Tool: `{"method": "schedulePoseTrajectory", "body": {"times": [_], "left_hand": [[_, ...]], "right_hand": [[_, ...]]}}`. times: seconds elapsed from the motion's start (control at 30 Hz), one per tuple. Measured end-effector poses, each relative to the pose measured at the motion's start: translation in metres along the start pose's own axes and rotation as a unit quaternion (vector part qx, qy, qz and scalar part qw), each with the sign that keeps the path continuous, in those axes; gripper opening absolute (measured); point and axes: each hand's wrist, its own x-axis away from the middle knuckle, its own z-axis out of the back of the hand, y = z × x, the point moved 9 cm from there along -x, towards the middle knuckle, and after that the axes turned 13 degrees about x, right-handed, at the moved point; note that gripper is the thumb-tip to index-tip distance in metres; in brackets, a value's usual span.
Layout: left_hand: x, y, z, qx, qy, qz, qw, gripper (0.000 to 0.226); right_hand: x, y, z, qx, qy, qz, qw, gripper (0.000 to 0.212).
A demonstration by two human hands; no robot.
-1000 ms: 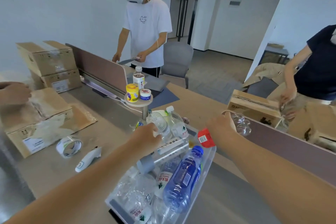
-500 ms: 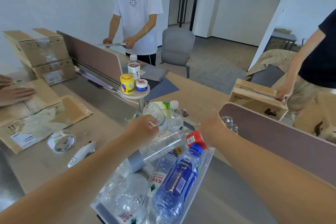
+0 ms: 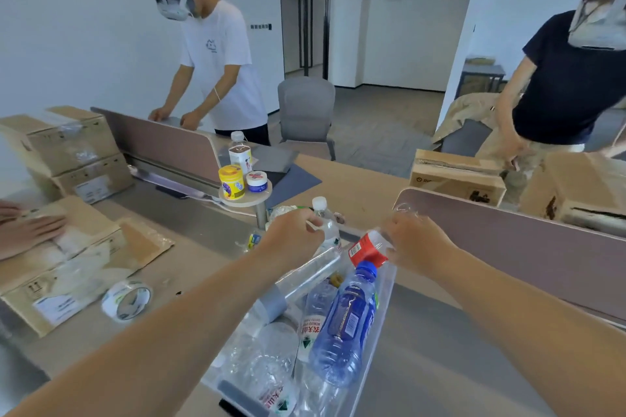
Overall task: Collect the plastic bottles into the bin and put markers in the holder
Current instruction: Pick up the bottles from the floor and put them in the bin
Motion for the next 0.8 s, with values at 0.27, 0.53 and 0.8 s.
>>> {"method": "schedulePoseTrajectory", "body": {"times": [0.27,0.53,0.8], "left_hand": [[0.022,0.049,0.004,0.016,-0.055,-0.093,0.994,0.024],[0.060,0.136,-0.109,0.066,-0.209,-0.186,0.958,0.019],[0.238,0.177,-0.290,0.043,-0.445,-0.265,0.854,0.015]], "right_hand": [[0.064,0.037,0.035,-0.078,-0.024,-0.150,0.985,0.059],[0.196,0.092,0.040,-0.134,-0.015,-0.345,0.929,0.047],[0.469,0.080,-0.029,-0.110,-0.186,-0.579,0.786,0.051]]}}
